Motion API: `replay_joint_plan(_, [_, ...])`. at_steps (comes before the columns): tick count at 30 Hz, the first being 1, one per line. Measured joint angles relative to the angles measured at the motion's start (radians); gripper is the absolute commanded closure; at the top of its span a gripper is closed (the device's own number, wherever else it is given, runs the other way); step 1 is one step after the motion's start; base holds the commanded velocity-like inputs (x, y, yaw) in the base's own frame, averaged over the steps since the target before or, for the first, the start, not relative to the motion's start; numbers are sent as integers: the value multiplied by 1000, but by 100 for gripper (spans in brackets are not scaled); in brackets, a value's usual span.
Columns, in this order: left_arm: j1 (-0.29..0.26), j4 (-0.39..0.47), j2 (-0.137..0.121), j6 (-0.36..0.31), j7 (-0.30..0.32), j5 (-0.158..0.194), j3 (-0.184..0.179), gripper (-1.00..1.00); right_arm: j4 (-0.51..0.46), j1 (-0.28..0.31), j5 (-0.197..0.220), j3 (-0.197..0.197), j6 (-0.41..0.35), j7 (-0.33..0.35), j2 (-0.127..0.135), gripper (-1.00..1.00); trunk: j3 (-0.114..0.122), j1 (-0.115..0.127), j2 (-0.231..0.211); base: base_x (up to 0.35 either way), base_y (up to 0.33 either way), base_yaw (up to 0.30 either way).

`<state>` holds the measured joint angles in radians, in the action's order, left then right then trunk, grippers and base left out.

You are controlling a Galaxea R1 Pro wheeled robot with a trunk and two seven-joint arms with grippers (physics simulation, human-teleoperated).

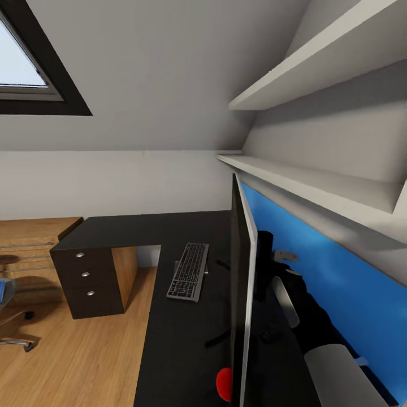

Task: In the bedroom, organize the workspace by keeping the computer under the desk, ensuring the monitor is on the desk, placing the keyboard on the desk next to the monitor, placing the mouse on the desk next to the keyboard, moving the folder from the swivel chair onto the desk next to the mouse, stacking the notebook on top of the folder with the pen on top of the notebook, and positioning the swivel chair next to the desk.

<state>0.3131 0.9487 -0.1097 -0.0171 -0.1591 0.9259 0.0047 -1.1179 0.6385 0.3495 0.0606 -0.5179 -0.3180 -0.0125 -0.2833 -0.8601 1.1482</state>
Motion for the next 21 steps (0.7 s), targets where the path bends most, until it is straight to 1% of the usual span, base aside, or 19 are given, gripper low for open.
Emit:
replay_joint_plan(3, [33, 0, 4, 36, 6, 2, 0, -100, 0, 0, 2, 3, 1, 0, 0, 100, 0, 0, 0, 0, 0, 0])
replay_joint_plan(4, [58, -2, 5, 60, 7, 3, 0, -100, -1, 0, 0, 3, 0, 0, 0, 100, 0, 0, 0, 0, 0, 0])
replay_joint_plan(5, [66, -5, 5, 66, 7, 3, 0, -100, -1, 0, -1, 3, 0, -1, 0, 100, 0, 0, 0, 0, 0, 0])
replay_joint_plan(6, [83, -39, 16, 79, 9, 7, 0, -100, -1, 0, -1, 3, 0, 0, 0, 100, 0, 0, 0, 0, 0, 0])
replay_joint_plan(7, [86, -50, 19, 84, 9, 7, 0, -100, -1, 0, 1, 3, 0, 0, 0, 100, 0, 0, 0, 0, 0, 0])
replay_joint_plan(9, [90, -78, 29, 116, 9, 8, 1, -100, -1, 0, 0, 4, 0, 0, 0, 100, 0, 0, 0, 0, -103, 94])
replay_joint_plan(10, [93, -122, 38, 156, 9, 10, 3, -100, -1, 0, -2, 5, -1, 0, 0, 100, 0, 0, 0, 0, -117, 208])
replay_joint_plan(15, [90, -132, 38, 163, 9, 9, 2, -100, -1, 0, 3, 4, 1, 0, -1, 100, 0, 0, 0, 0, -26, 190])
replay_joint_plan(21, [89, -133, 38, 163, 9, 10, 2, -100, 1, 0, -1, 2, 0, -9, -1, 100, 0, 0, 0, 0, -3, 50])
